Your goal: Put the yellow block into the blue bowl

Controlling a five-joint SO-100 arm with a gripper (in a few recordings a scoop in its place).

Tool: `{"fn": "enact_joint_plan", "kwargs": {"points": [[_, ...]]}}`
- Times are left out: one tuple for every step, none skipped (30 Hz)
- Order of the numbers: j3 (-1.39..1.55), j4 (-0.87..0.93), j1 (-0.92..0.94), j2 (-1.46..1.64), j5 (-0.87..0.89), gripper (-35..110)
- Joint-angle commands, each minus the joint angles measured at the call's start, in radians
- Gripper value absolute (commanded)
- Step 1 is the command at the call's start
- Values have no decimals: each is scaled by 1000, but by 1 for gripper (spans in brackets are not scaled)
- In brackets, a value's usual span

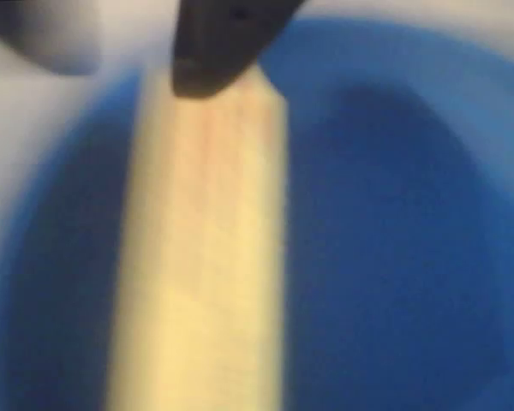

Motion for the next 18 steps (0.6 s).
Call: {"fn": "enact_joint_plan", "kwargs": {"points": [[-31, 6, 6, 227, -17, 0], [-15, 6, 6, 261, -18, 0], [2, 5, 6, 296, -18, 0], [21, 5, 6, 333, -18, 0], [44, 5, 6, 371, -18, 0], [66, 5, 5, 410, -18, 0], [89, 3, 5, 448, -20, 0], [112, 3, 5, 486, -20, 0], [137, 3, 5, 522, -20, 0], [161, 3, 5, 558, -18, 0], [187, 3, 5, 595, -20, 0], [215, 3, 6, 634, -20, 0], [245, 3, 6, 669, -15, 0], [276, 3, 6, 704, -15, 0], [307, 3, 8, 738, -12, 0], [339, 3, 8, 770, -9, 0], [371, 2, 8, 804, -9, 0], [402, 0, 9, 836, -9, 0]]}}
